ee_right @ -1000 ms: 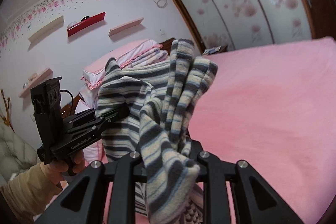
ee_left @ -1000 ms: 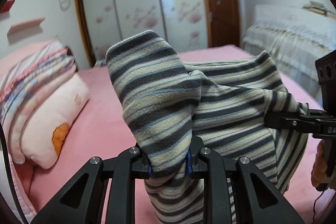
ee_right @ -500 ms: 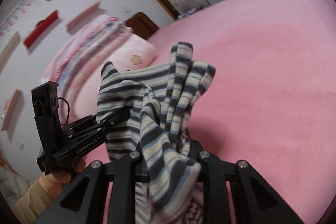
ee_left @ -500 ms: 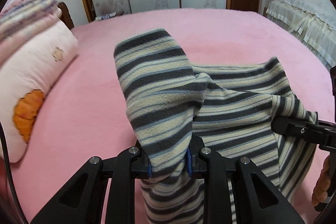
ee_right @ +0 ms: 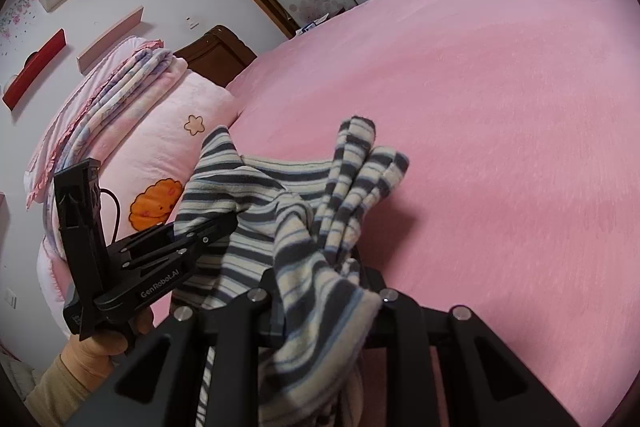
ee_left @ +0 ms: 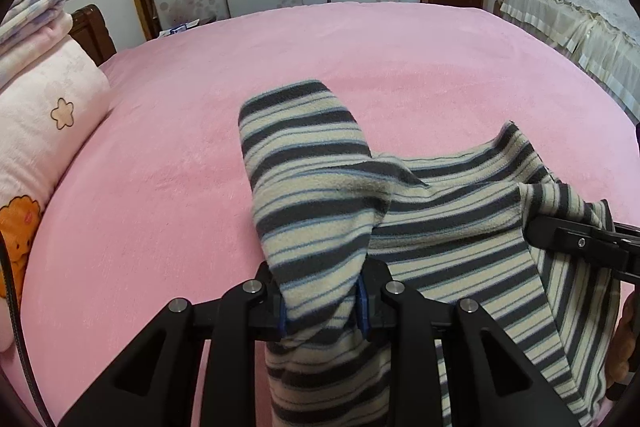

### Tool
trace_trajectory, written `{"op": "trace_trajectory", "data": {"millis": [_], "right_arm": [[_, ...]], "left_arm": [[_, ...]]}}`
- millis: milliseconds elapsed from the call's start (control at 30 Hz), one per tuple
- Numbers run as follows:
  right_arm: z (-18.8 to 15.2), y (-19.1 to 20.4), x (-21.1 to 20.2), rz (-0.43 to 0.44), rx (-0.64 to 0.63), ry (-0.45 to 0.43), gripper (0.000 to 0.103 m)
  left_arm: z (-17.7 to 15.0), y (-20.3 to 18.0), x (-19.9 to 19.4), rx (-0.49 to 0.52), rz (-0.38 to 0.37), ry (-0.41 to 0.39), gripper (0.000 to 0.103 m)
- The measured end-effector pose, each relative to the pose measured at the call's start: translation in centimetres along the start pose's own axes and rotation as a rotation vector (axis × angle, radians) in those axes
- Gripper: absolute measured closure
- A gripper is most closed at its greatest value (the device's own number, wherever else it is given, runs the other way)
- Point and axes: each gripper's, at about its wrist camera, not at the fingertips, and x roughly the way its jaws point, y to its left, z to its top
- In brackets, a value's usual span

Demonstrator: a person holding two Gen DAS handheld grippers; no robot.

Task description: Fold small clothes

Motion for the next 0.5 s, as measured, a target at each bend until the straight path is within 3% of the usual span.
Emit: {"op": "trace_trajectory", "data": {"millis": [67,167,233,333,500], "right_arm": [[-0.1,-0.6,0.6,-0.006,0.009,0.013,0.082],[-1.0,-1.0,1.3,-0.052,-0.012,0.045,0.080],[-1.1,-1.1,1.3,-0.077,-0.028,0.055,0.068],[-0.9,-0.9,0.0,-0.115,-0.031,0.049,0.055],[-1.4,-0.4,-4.5,-0.165,-0.060,0.027,0.052]], "left_arm": [[-0.8,0.2,0.9,-0.008,-0.002,0.034,0.070],[-1.3,1.0,1.9,-0.043,0.029,0.048,0.040],[-1.4,1.8,1.3,-0.081,0.045,0.029,0.022],[-1.8,3.3,-0.3,-0.126,0.038,0.001,0.017],[-3.9,4.0,-4.6,-0.123,0.083,-0.025,0.017]]}}
